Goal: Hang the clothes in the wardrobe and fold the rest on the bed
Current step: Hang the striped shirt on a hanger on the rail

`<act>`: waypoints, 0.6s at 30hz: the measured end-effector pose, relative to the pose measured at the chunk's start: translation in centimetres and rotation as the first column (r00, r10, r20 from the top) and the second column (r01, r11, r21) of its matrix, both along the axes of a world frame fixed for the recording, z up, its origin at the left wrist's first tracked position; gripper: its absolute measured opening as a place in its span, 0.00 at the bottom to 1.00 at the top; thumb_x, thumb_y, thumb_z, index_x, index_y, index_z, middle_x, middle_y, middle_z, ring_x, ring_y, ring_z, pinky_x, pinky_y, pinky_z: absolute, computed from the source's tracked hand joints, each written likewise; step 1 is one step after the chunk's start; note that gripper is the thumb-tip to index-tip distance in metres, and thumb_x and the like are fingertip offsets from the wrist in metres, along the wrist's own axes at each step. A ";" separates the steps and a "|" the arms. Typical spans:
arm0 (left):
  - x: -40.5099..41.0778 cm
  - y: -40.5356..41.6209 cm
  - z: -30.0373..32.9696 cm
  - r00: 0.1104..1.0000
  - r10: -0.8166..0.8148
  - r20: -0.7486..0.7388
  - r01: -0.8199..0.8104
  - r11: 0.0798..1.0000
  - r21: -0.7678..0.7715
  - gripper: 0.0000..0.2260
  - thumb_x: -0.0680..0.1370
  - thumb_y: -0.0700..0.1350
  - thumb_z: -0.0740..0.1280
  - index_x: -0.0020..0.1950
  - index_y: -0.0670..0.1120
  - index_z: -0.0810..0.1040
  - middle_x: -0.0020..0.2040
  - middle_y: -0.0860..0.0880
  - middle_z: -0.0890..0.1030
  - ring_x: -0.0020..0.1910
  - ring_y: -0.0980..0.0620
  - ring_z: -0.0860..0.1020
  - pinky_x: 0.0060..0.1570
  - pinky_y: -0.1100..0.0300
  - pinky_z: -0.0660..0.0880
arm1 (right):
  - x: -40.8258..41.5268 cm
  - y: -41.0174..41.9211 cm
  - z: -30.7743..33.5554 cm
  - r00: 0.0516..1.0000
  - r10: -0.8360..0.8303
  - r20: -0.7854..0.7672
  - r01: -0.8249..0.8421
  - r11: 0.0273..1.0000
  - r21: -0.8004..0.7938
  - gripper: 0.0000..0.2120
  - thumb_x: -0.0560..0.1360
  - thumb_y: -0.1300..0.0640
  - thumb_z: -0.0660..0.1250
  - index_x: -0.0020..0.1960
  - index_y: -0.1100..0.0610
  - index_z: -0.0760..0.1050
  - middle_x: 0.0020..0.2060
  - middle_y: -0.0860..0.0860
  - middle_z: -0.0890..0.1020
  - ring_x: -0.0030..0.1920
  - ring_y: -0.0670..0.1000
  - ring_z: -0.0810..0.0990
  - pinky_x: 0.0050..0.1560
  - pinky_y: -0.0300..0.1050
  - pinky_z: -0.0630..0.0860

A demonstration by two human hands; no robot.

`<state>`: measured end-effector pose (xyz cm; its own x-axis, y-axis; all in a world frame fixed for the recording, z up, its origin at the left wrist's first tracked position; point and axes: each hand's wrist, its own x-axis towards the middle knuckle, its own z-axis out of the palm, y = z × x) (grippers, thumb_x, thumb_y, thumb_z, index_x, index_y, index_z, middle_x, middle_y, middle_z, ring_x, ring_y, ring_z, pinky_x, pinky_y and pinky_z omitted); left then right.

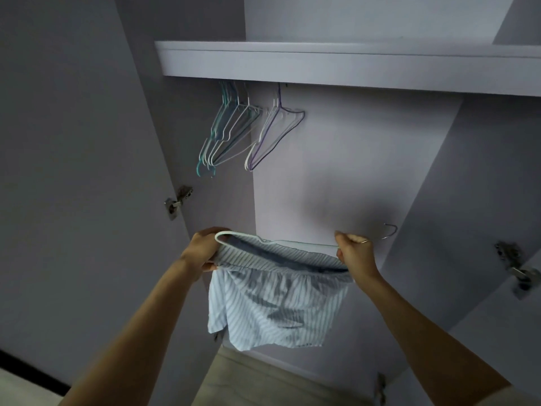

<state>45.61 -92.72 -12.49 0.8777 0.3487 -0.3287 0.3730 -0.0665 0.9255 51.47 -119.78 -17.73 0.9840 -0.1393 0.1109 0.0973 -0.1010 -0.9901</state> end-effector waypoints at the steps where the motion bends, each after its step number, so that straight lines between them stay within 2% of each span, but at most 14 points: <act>1: 0.0 -0.1 0.0 1.000 0.008 0.001 -0.008 1.000 0.016 0.07 0.79 0.39 0.61 0.48 0.46 0.78 0.37 0.45 0.75 0.33 0.49 0.74 0.36 0.58 0.76 | 0.1 0.0 0.1 1.000 -0.013 0.012 0.013 1.000 -0.014 0.27 0.77 0.65 0.63 0.20 0.54 0.64 0.15 0.45 0.66 0.19 0.42 0.63 0.24 0.32 0.63; 4: 0.2 0.4 -0.1 1.000 0.015 0.005 -0.015 0.996 0.084 0.13 0.77 0.32 0.57 0.49 0.44 0.78 0.36 0.44 0.74 0.29 0.50 0.72 0.26 0.64 0.75 | 0.4 0.1 0.5 0.999 -0.012 0.040 0.015 0.996 -0.088 0.24 0.77 0.65 0.62 0.23 0.59 0.63 0.15 0.45 0.67 0.19 0.42 0.65 0.24 0.32 0.63; 6: 0.2 0.9 -0.1 1.000 0.022 -0.002 -0.021 0.993 0.113 0.16 0.75 0.31 0.55 0.53 0.43 0.78 0.39 0.43 0.76 0.32 0.50 0.74 0.25 0.64 0.76 | 0.4 0.2 0.6 0.997 0.026 0.069 -0.016 0.990 -0.144 0.24 0.77 0.66 0.62 0.23 0.61 0.63 0.15 0.45 0.66 0.19 0.41 0.66 0.24 0.32 0.63; 9: 0.0 1.9 -0.2 0.995 0.094 -0.018 -0.091 0.986 0.137 0.16 0.76 0.32 0.54 0.55 0.44 0.77 0.44 0.43 0.77 0.36 0.49 0.76 0.25 0.63 0.77 | 0.3 0.5 0.9 0.994 0.074 0.078 -0.055 0.973 -0.223 0.21 0.76 0.67 0.61 0.24 0.64 0.65 0.18 0.50 0.65 0.19 0.42 0.66 0.23 0.32 0.63; 11: 0.0 2.9 -0.5 0.990 0.135 -0.033 -0.127 0.974 0.187 0.17 0.75 0.33 0.54 0.57 0.44 0.77 0.49 0.41 0.78 0.42 0.45 0.78 0.33 0.58 0.80 | 0.3 0.6 0.9 0.993 0.087 0.075 -0.064 0.961 -0.268 0.21 0.76 0.66 0.61 0.25 0.63 0.62 0.19 0.51 0.63 0.23 0.49 0.68 0.24 0.34 0.62; 14: -0.2 3.7 -0.7 0.987 0.159 -0.021 -0.144 0.935 0.325 0.17 0.75 0.34 0.56 0.59 0.45 0.78 0.57 0.40 0.78 0.52 0.39 0.79 0.48 0.49 0.80 | 0.5 0.8 0.6 0.995 0.081 0.057 -0.058 0.943 -0.328 0.24 0.75 0.65 0.62 0.23 0.57 0.59 0.17 0.47 0.61 0.25 0.52 0.70 0.26 0.38 0.62; 16: -0.3 2.8 -0.6 0.996 0.089 -0.008 -0.072 0.853 0.517 0.17 0.75 0.35 0.58 0.60 0.47 0.77 0.59 0.40 0.76 0.53 0.38 0.78 0.54 0.48 0.77 | 0.5 1.6 0.5 0.996 0.069 0.060 -0.039 0.918 -0.395 0.26 0.75 0.64 0.63 0.21 0.54 0.57 0.17 0.47 0.61 0.25 0.51 0.67 0.29 0.40 0.61; 18: -0.3 1.3 -0.5 1.000 -0.006 -0.027 0.022 0.732 0.680 0.18 0.74 0.36 0.61 0.61 0.50 0.76 0.63 0.42 0.72 0.56 0.39 0.76 0.56 0.51 0.74 | 0.3 2.5 0.6 0.992 0.065 0.111 -0.001 0.864 -0.503 0.27 0.74 0.64 0.64 0.20 0.53 0.55 0.18 0.49 0.60 0.24 0.50 0.62 0.30 0.41 0.59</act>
